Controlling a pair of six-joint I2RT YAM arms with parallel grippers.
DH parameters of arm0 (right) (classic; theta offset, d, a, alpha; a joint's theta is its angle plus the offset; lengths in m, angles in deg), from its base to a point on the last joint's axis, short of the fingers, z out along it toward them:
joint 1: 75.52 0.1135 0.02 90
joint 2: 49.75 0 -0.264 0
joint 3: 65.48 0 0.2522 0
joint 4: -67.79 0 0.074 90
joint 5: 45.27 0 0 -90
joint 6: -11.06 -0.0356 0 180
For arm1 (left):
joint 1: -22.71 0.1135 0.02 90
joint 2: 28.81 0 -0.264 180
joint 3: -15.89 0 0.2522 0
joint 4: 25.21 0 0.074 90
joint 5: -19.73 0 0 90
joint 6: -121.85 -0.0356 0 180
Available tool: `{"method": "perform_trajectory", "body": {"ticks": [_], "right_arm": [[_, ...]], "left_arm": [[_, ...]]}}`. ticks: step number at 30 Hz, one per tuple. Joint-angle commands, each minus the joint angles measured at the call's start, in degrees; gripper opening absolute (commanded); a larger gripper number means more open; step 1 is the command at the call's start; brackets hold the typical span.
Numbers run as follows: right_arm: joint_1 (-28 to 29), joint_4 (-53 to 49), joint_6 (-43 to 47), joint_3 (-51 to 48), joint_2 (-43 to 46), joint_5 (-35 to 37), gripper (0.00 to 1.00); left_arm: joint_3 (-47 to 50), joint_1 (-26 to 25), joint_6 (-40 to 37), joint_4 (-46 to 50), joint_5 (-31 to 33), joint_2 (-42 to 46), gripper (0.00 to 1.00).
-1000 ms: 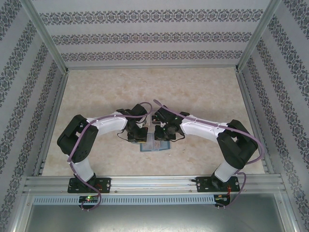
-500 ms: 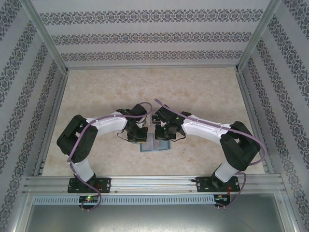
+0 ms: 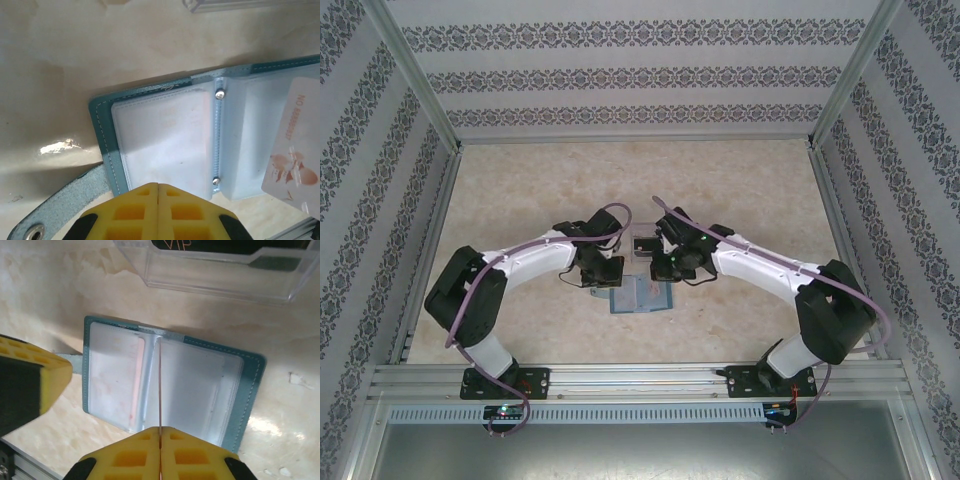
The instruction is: Take the credit cards out of the card holder
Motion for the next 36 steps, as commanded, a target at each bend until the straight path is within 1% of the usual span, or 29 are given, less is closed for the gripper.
{"method": "perform_trajectory", "body": {"ticks": [1, 5, 10, 13, 19, 23, 26, 36], "right_arm": [[-0.6, -2.3, 12.1, 2.0, 2.0, -3.5, 0.09], [-1.8, -6.5, 23.5, 4.3, 1.3, -3.7, 0.09], [-3.0, -9.9, 38.7, 6.2, 0.8, -6.6, 0.07], [-3.0, -12.2, 48.1, 7.5, 0.9, -5.8, 0.07], [-3.0, -16.2, 63.1, 10.9, 0.4, -2.8, 0.07], [-3.5, -18.3, 69.9, 14.6, -1.3, 0.6, 0.07], [-4.1, -21.2, 72.8, 18.8, -4.0, 3.3, 0.07], [-5.2, -29.5, 81.2, 33.6, -15.6, 7.4, 0.06]], "left_arm": [[1.2, 1.3, -0.6, 1.6, 1.7, 2.9, 0.00], [2.6, 2.6, -0.6, 1.3, 2.0, 4.6, 0.00], [4.3, 4.1, -1.0, 1.3, 2.0, 6.1, 0.00], [5.6, 5.3, -1.1, 0.9, 1.4, 7.1, 0.00], [8.5, 7.3, -0.7, -0.1, 0.7, 10.3, 0.05], [10.1, 8.1, -0.9, -0.6, 0.2, 12.0, 0.10], [10.4, 8.5, -1.4, 0.0, 0.5, 13.1, 0.12], [12.7, 10.3, -2.1, 1.7, 1.3, 15.9, 0.14]]}}
